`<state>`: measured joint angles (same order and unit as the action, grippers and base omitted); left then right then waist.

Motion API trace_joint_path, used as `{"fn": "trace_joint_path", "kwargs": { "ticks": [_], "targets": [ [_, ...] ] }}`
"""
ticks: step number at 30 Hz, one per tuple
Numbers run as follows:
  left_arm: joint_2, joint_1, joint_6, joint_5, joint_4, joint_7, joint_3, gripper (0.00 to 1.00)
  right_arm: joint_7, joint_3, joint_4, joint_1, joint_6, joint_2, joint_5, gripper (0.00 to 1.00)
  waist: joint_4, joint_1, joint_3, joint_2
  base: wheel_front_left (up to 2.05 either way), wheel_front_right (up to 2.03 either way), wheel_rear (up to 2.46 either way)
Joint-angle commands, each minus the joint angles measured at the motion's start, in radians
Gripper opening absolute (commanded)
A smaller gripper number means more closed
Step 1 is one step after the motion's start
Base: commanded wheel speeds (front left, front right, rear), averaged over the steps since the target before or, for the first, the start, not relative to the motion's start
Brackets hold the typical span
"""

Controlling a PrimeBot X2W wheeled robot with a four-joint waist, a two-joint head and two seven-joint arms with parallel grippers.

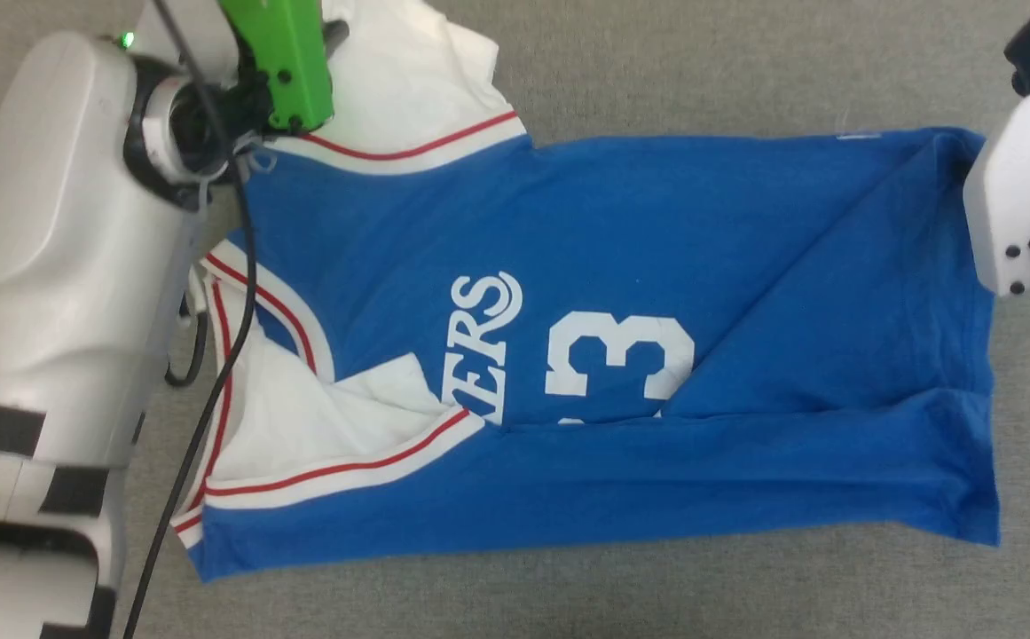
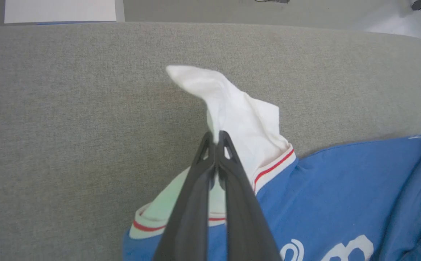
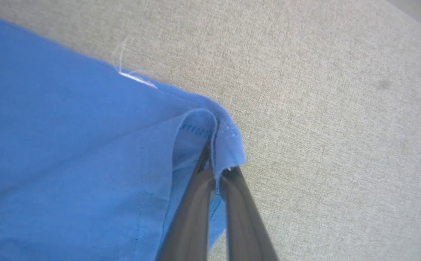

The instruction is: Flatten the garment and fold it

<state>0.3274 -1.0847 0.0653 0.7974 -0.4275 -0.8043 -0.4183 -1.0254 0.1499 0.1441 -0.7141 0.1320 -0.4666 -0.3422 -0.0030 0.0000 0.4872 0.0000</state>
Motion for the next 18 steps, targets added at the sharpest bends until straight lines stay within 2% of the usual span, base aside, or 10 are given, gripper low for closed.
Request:
{"fn": "trace_joint_path", "kwargs": {
  "ticks": [1, 9, 18],
  "targets": [
    [0.016, 0.036, -0.006, 0.014, 0.015, 0.007, 0.007, 0.00, 0.014, -0.008, 0.001, 0.026, -0.001, 0.004, -0.007, 0.00, 0.009, 0.0000, -0.063, 0.0000, 0.00, 0.00, 0.00],
    [0.074, 0.213, 0.004, 0.049, 0.149, 0.030, 0.038, 0.00, 0.064, -0.056, -0.004, 0.176, -0.001, 0.013, -0.023, 0.00, 0.032, 0.0000, -0.176, 0.0000, 0.00, 0.00, 0.00],
    [0.122, 0.442, 0.055, 0.092, 0.323, 0.056, 0.083, 0.00, 0.095, -0.114, 0.003, 0.332, -0.001, 0.045, -0.026, 0.00, 0.055, 0.0000, -0.265, 0.0000, 0.00, 0.00, 0.00]
  ]
}}
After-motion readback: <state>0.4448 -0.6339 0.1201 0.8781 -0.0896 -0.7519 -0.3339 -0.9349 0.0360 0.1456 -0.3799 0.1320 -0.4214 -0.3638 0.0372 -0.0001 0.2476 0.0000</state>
